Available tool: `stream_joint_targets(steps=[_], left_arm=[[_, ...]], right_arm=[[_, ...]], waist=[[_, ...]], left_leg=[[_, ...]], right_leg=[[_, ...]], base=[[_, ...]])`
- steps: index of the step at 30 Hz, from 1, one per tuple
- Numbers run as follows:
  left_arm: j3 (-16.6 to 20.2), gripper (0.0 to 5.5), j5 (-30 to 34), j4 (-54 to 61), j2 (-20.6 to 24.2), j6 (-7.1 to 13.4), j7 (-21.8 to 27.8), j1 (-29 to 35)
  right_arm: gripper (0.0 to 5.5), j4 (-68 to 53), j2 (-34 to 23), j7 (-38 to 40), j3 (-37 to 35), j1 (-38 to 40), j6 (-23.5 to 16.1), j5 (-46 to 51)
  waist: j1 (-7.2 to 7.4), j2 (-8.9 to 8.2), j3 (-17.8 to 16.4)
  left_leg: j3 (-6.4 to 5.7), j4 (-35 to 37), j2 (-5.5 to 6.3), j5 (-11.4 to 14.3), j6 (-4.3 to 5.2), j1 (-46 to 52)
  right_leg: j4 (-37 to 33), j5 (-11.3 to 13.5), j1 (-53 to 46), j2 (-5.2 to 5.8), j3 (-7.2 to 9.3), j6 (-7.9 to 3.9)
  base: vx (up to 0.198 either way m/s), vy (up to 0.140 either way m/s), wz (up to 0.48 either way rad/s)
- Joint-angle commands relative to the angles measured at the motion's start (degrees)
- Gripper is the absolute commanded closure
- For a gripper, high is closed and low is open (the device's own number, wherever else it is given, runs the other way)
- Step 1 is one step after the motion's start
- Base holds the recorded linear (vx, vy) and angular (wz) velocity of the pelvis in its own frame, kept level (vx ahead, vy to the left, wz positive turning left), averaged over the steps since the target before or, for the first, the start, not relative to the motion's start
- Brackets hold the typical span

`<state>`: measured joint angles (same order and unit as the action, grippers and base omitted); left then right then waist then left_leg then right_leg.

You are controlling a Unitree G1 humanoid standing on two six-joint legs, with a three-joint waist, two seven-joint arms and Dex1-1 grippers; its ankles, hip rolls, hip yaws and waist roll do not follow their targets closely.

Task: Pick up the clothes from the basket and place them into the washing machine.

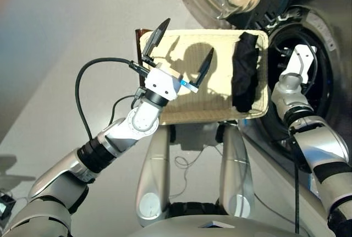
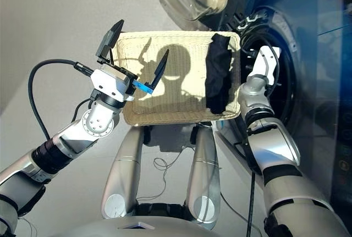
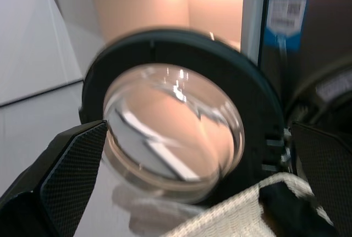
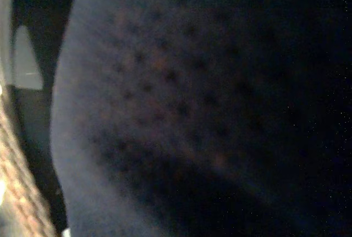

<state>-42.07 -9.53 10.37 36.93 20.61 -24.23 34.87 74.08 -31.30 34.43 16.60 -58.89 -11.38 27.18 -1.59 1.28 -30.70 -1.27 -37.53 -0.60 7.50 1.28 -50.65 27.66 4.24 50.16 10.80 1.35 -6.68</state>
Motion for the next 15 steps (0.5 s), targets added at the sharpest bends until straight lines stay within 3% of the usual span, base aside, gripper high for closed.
stream_joint_targets(steps=[1,7,8,9,15], left_arm=[[1.52,0.00,0.96,9.13,0.22,1.54,-1.43,-1.19],[2.34,0.00,1.34,9.20,0.72,1.25,-2.62,-1.05],[2.39,0.00,1.36,9.37,0.89,1.26,-2.69,-0.98],[2.46,0.00,1.33,9.57,1.07,1.26,-2.79,-0.81],[2.89,0.00,1.25,9.19,1.32,1.26,-3.21,-0.92]], right_arm=[[5.50,2.38,-11.24,3.49,-3.34,-5.02,1.16,2.42],[5.50,3.87,-12.91,3.30,-4.75,-5.93,0.75,7.21],[3.54,4.00,-13.15,3.01,-4.83,-5.90,0.69,7.68],[0.00,4.05,-13.48,3.00,-4.90,-6.18,0.39,8.54],[0.00,3.85,-13.45,2.60,-4.47,-6.35,-0.23,9.74]], waist=[[0.73,3.65,0.90],[0.84,3.46,0.90],[0.87,3.48,0.90],[0.93,3.51,0.90],[1.14,3.33,0.90]], left_leg=[[2.27,2.45,-0.96,-1.88,3.12,1.88],[2.28,1.61,-1.19,-1.51,3.12,0.43],[2.24,1.66,-1.22,-1.51,3.17,0.40],[2.22,1.88,-1.19,-1.61,3.24,0.28],[2.25,2.60,-1.07,-1.86,3.39,0.70]], right_leg=[[7.47,-8.36,-0.63,-0.90,-1.36,-0.11],[8.14,-8.62,0.91,-0.96,-1.55,-0.01],[8.27,-8.66,1.08,-0.89,-1.56,-0.03],[8.29,-8.72,1.16,-0.85,-1.58,-0.02],[7.87,-8.57,1.00,-1.01,-1.68,0.09]], base=[[0.000,0.000,0.000],[0.000,0.000,0.000],[0.000,0.000,0.000],[0.000,0.000,0.000],[0.000,0.000,0.000]])
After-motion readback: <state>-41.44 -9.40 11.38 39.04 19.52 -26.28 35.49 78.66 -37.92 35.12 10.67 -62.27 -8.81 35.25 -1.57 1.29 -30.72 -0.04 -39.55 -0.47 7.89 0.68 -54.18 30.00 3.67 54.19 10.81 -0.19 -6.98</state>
